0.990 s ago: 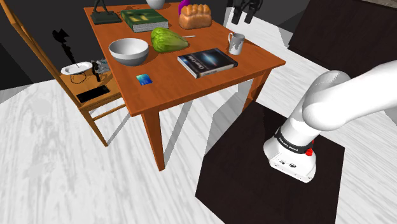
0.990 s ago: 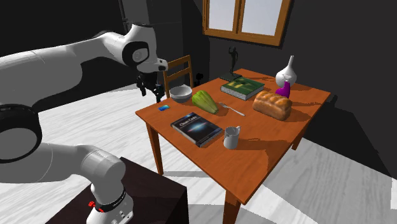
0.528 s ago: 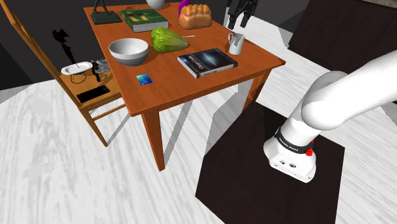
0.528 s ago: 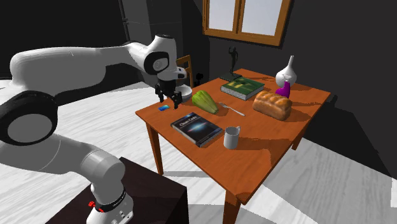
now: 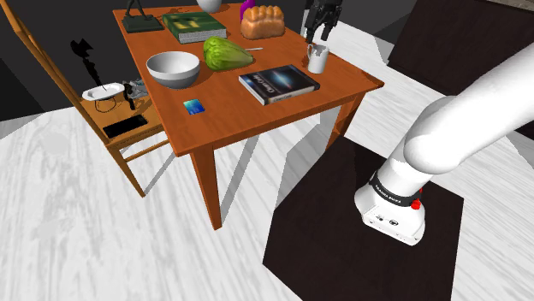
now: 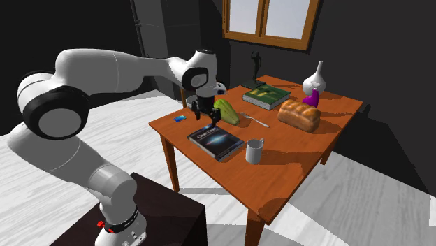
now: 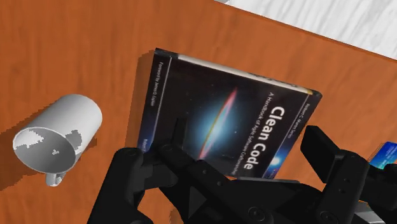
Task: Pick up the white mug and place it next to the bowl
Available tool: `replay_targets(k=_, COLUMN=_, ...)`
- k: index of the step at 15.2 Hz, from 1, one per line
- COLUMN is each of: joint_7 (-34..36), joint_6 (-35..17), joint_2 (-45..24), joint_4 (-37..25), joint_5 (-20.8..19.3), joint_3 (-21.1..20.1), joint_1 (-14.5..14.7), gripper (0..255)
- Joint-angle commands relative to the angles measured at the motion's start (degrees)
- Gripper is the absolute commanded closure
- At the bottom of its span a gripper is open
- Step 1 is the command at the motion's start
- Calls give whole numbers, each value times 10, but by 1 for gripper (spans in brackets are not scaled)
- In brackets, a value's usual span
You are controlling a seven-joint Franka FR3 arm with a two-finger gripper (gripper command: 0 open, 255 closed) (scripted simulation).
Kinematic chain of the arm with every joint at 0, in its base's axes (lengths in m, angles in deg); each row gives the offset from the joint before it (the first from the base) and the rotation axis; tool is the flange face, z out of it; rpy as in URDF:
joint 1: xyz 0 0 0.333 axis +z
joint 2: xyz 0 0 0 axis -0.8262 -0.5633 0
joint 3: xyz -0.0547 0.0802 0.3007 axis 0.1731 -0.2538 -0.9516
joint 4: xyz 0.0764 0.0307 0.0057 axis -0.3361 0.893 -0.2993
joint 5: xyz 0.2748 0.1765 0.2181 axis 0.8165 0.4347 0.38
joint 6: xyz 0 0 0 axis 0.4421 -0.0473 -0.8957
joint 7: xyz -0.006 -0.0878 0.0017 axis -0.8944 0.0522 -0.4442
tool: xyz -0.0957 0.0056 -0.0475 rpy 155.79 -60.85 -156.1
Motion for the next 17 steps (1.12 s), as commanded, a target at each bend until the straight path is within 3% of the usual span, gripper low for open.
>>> replay_targets(k=1, joint_7=-19, joint_6=-18, joint_2=-33, joint_4=-13, joint_5=0, joint_3=16, joint_1=-5, gripper=0)
replay_targets(k=10, joint_7=-104, joint_6=-69, joint_2=-203, joint_4=-121, joint_5=36, joint_3=73, joint_1=-32, gripper=0)
replay_targets(k=17, joint_7=-165, joint_6=-79, joint_2=-345, joint_4=-239, joint_5=87, joint_3=92, joint_1=-75, gripper=0)
